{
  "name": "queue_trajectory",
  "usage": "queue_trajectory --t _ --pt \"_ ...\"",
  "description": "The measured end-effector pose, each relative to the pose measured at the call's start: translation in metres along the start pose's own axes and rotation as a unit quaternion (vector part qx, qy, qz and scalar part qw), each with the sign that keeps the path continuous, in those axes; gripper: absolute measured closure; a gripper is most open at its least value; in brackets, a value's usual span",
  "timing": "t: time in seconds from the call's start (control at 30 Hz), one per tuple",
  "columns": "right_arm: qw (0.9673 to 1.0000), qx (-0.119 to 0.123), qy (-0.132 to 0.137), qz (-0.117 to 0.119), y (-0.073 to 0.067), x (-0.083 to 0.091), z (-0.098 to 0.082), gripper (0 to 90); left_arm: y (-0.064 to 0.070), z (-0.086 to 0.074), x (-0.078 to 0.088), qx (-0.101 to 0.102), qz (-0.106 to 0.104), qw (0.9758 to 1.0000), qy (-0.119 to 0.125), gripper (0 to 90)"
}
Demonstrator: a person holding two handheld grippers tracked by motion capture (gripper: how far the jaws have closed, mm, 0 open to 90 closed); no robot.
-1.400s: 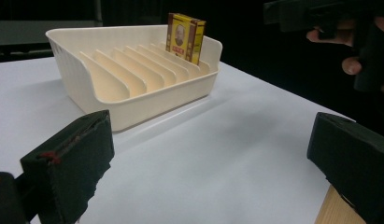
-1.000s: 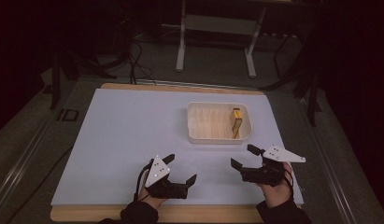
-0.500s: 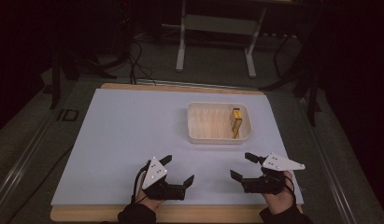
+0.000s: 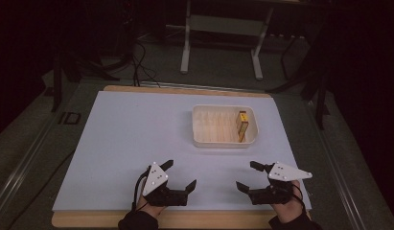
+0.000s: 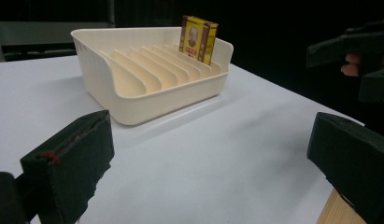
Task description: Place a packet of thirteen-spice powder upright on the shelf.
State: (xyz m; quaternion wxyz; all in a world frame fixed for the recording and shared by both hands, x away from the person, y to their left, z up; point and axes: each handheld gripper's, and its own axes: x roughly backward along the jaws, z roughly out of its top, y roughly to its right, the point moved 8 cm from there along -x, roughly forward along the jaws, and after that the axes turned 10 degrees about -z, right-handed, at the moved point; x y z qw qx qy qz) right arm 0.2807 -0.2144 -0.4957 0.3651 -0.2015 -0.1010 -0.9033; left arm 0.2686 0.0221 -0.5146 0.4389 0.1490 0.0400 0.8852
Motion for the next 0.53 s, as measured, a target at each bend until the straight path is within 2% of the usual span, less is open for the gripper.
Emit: queue_trajectory --t 0.13,0.53 --pt "0.9999 0.011 -0.009 -0.002 0.003 0.000 -0.009 13.1 0.000 0.000 0.000 0.001 0.000 1.0000 0.000 1.5" --pt "0.9997 0.008 -0.023 -0.001 0.010 -0.008 -0.019 13.2 0.002 -0.004 -0.002 -0.009 -0.006 0.9999 -0.008 1.5"
